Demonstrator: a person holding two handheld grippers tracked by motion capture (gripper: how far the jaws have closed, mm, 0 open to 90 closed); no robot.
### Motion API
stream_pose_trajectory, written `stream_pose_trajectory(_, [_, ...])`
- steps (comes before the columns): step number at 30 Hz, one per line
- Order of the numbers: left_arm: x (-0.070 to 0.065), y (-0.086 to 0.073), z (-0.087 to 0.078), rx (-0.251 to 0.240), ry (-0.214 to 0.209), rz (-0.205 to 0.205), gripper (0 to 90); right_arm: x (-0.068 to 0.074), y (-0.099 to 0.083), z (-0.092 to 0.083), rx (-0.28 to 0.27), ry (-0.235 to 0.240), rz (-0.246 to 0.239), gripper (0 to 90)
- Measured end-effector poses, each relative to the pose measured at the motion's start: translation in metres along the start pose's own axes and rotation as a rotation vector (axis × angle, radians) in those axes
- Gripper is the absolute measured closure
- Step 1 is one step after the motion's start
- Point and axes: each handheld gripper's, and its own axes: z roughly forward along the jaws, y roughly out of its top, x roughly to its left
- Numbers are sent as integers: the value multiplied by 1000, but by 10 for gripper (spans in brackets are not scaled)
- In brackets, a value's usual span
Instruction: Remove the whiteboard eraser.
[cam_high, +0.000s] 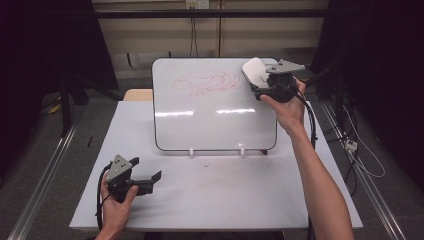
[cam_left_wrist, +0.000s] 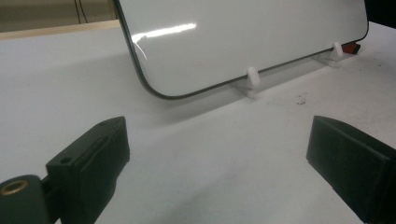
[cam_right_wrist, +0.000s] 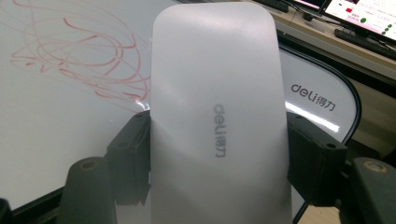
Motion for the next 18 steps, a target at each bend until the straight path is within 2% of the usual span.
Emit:
stream_pose_trajectory(7, [1,0,-1,0,10,1,58,8,-5,-6,-40,5,2,315])
stream_pose_trajectory(8, [1,0,-1,0,10,-8,58,9,-6,-7,-47,9,5,315])
stream_pose_trajectory(18, [0,0,-1,4,12,3,58,27,-8,-13,-79,22,-18,316])
